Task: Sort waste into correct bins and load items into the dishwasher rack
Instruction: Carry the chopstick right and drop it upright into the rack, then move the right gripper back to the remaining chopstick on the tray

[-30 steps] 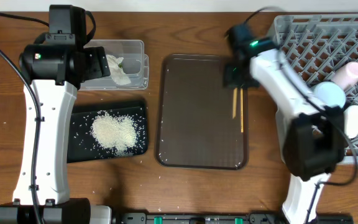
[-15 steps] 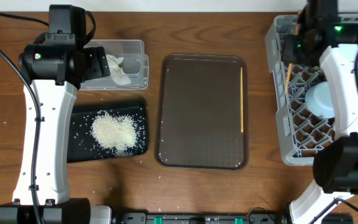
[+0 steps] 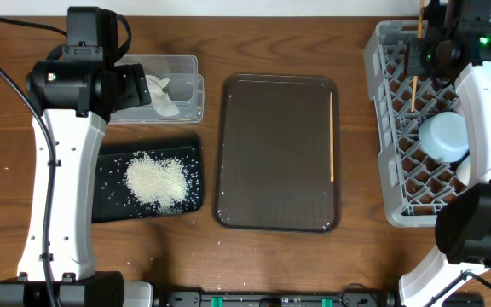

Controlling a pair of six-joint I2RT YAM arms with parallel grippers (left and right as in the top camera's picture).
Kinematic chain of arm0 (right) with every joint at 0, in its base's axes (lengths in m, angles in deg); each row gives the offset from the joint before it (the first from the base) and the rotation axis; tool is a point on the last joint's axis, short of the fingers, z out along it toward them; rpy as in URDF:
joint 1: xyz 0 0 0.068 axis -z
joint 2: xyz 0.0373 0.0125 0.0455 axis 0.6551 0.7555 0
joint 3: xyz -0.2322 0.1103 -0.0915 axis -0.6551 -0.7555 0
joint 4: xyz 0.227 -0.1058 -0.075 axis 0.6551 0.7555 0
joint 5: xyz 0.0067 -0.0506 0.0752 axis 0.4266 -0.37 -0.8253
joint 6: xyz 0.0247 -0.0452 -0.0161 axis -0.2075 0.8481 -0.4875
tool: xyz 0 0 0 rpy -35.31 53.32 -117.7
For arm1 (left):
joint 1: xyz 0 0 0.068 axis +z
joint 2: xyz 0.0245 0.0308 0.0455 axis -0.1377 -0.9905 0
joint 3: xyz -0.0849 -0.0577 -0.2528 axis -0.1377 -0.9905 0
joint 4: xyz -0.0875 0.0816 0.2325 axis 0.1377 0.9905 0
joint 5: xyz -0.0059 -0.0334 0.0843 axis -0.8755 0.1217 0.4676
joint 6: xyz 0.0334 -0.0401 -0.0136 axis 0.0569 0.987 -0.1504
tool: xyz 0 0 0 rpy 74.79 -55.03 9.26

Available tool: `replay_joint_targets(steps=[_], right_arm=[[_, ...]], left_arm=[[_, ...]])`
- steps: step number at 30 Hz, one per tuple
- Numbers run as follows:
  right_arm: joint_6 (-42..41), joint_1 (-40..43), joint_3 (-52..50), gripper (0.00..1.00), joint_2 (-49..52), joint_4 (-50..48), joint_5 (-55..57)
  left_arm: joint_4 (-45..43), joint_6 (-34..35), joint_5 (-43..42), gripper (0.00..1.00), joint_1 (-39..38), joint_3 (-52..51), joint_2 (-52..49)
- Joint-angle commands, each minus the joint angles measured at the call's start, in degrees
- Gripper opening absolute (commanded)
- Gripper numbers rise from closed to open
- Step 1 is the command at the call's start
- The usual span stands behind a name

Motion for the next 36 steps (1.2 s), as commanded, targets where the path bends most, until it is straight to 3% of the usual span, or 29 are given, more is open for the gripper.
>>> replay_joint_targets(steps=[1, 7, 9, 11, 13, 15, 22, 29, 36], right_arm=[[1.7, 0.0, -2.4, 0.01, 0.5, -0.9, -1.0], [1.6, 0.0, -7.1, 0.02, 0.5, -4.3, -1.0], [1.1, 0.0, -8.4, 0.06, 0.5, -5.1, -1.1], [0.2, 0.0, -8.9, 0.2, 0.5, -5.3, -1.1], [-0.8, 0.0, -8.9, 0.44, 0.5, -5.3, -1.1], [-1.5, 0.0, -8.9, 0.61, 0.5, -5.1, -1.1], [-4.5, -0.1, -8.7, 0.63, 0.4, -2.5, -1.3], [-5.0, -1.7, -8.6, 0.54, -2.6, 0.3, -13.0], [-8.2, -7.7, -8.7, 0.56, -5.0, 3.0, -20.3]], left_arm=[[0.2, -0.5, 0.5, 0.96, 0.2, 0.0, 0.4], [0.2, -0.5, 0.5, 0.96, 0.2, 0.0, 0.4], [0.2, -0.5, 0.5, 0.96, 0.2, 0.0, 0.4], [0.2, -0.5, 0.5, 0.96, 0.2, 0.0, 0.4], [0.2, -0.5, 0.5, 0.96, 0.2, 0.0, 0.4], [0.2, -0.5, 0.5, 0.96, 0.2, 0.0, 0.4], [0.2, -0.5, 0.5, 0.96, 0.2, 0.0, 0.4], [0.2, -0.5, 0.5, 0.96, 0.2, 0.0, 0.4], [0.2, -0.5, 0.5, 0.96, 0.2, 0.0, 0.4]])
